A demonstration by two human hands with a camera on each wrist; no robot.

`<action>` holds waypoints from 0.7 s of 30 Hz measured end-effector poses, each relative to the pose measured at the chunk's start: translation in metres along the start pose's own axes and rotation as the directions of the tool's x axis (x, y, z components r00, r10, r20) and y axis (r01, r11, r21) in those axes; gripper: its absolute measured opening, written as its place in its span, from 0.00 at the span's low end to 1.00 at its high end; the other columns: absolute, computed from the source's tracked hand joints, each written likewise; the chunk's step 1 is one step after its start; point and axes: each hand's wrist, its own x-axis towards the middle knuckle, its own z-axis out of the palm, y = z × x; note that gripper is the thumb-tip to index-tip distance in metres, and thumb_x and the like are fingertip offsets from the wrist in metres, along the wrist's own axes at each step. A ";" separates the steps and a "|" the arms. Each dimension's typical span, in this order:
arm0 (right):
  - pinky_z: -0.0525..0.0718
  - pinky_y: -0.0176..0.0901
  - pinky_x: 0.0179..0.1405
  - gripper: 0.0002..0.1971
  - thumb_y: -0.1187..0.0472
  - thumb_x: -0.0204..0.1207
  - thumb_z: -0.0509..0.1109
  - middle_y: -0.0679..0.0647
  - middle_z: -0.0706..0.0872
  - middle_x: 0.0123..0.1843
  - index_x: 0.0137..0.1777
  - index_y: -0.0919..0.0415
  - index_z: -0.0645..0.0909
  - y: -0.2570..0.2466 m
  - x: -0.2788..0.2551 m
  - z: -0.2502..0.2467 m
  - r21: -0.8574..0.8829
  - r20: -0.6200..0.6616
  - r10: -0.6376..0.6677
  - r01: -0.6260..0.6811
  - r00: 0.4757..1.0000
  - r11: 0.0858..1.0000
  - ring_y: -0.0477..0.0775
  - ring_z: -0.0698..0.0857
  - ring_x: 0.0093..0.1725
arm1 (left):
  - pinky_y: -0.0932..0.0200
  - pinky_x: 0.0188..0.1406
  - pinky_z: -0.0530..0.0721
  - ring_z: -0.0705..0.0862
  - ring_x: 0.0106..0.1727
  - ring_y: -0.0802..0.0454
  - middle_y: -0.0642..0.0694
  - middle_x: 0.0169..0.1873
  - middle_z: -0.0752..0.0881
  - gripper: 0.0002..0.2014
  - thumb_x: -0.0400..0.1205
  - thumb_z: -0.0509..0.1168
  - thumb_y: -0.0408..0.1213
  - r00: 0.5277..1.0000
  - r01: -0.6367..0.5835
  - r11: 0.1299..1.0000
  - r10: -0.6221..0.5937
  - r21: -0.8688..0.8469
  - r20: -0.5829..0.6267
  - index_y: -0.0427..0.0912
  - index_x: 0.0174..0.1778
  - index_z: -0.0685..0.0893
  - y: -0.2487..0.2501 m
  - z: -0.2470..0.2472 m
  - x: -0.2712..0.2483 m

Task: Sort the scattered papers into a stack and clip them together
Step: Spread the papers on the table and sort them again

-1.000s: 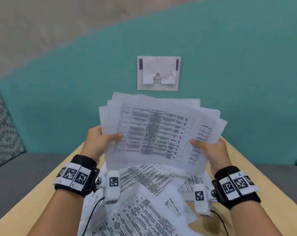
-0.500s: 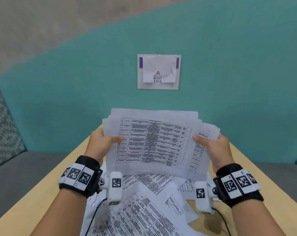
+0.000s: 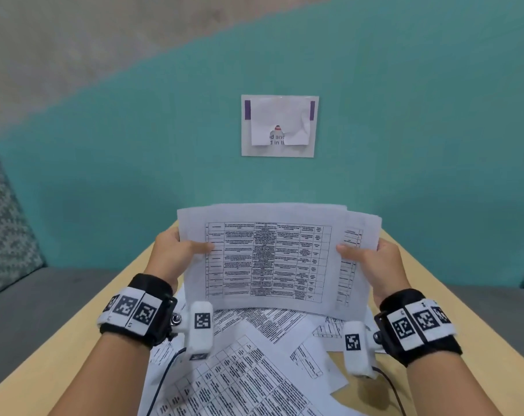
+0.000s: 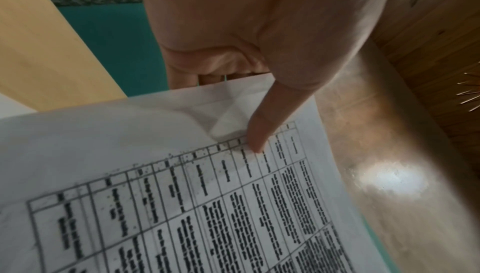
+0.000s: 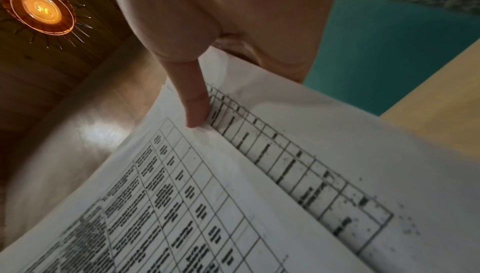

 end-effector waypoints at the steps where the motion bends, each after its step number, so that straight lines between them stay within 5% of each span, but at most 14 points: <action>1: 0.88 0.62 0.61 0.11 0.74 0.71 0.79 0.55 0.95 0.50 0.47 0.58 0.90 -0.002 0.001 0.001 0.012 -0.011 -0.010 0.010 1.000 1.000 0.61 0.92 0.53 | 0.58 0.38 0.87 0.93 0.45 0.50 0.51 0.42 0.96 0.16 0.74 0.74 0.17 1.000 -0.014 1.000 0.014 -0.006 -0.008 0.38 0.53 0.91 0.002 0.000 0.000; 6: 0.89 0.63 0.59 0.11 0.74 0.72 0.79 0.56 0.95 0.52 0.49 0.59 0.90 -0.010 0.002 0.003 0.114 -0.073 -0.017 0.026 0.997 0.993 0.61 0.93 0.52 | 0.54 0.43 0.85 0.92 0.51 0.45 0.45 0.51 0.94 0.18 0.73 0.78 0.22 0.990 -0.101 0.994 0.095 -0.052 -0.107 0.40 0.56 0.88 0.012 0.002 0.003; 10: 0.89 0.60 0.58 0.12 0.75 0.73 0.78 0.58 0.93 0.55 0.52 0.61 0.88 -0.018 -0.001 0.003 0.263 -0.134 0.040 -0.003 0.990 0.965 0.62 0.92 0.55 | 0.57 0.61 0.75 0.80 0.66 0.50 0.42 0.76 0.76 0.38 0.73 0.82 0.31 0.962 -0.129 0.991 0.118 -0.029 -0.248 0.46 0.77 0.72 0.019 0.006 -0.001; 12: 0.87 0.53 0.54 0.12 0.74 0.72 0.79 0.56 0.93 0.55 0.51 0.60 0.87 -0.021 -0.002 0.003 0.336 -0.175 0.089 -0.025 0.981 0.942 0.59 0.91 0.56 | 0.53 0.70 0.68 0.72 0.77 0.47 0.41 0.84 0.65 0.48 0.73 0.83 0.36 0.964 -0.090 0.991 0.063 -0.094 -0.257 0.49 0.85 0.61 0.025 0.008 -0.003; 14: 0.86 0.48 0.50 0.13 0.71 0.72 0.80 0.56 0.92 0.57 0.54 0.60 0.86 -0.023 -0.002 0.003 0.387 -0.179 0.151 -0.071 0.972 0.919 0.56 0.90 0.56 | 0.44 0.77 0.65 0.69 0.81 0.44 0.42 0.83 0.64 0.54 0.71 0.83 0.41 0.975 0.020 0.975 -0.069 -0.223 -0.212 0.51 0.87 0.56 0.030 0.012 -0.005; 17: 0.89 0.53 0.47 0.20 0.66 0.71 0.82 0.59 0.93 0.56 0.63 0.63 0.86 -0.021 -0.003 0.010 0.460 -0.160 0.252 -0.154 0.954 0.875 0.62 0.92 0.54 | 0.28 0.74 0.74 0.74 0.77 0.38 0.39 0.78 0.71 0.45 0.69 0.83 0.45 0.973 0.214 0.884 -0.228 -0.415 0.017 0.48 0.82 0.70 0.038 0.020 -0.016; 19: 0.90 0.61 0.52 0.21 0.64 0.70 0.82 0.61 0.94 0.55 0.63 0.65 0.86 -0.020 -0.005 0.018 0.494 -0.122 0.293 -0.198 0.948 0.847 0.64 0.93 0.54 | 0.31 0.68 0.83 0.84 0.68 0.37 0.37 0.68 0.81 0.32 0.72 0.81 0.43 0.964 0.252 0.825 -0.168 -0.505 0.206 0.44 0.71 0.79 0.043 0.030 -0.026; 21: 0.88 0.65 0.58 0.21 0.63 0.69 0.83 0.62 0.94 0.55 0.62 0.66 0.87 -0.019 -0.008 0.028 0.498 -0.080 0.308 -0.230 0.948 0.836 0.65 0.93 0.54 | 0.40 0.59 0.90 0.89 0.57 0.42 0.41 0.61 0.87 0.23 0.77 0.78 0.40 0.973 0.159 0.849 -0.048 -0.504 0.226 0.42 0.67 0.83 0.044 0.043 -0.034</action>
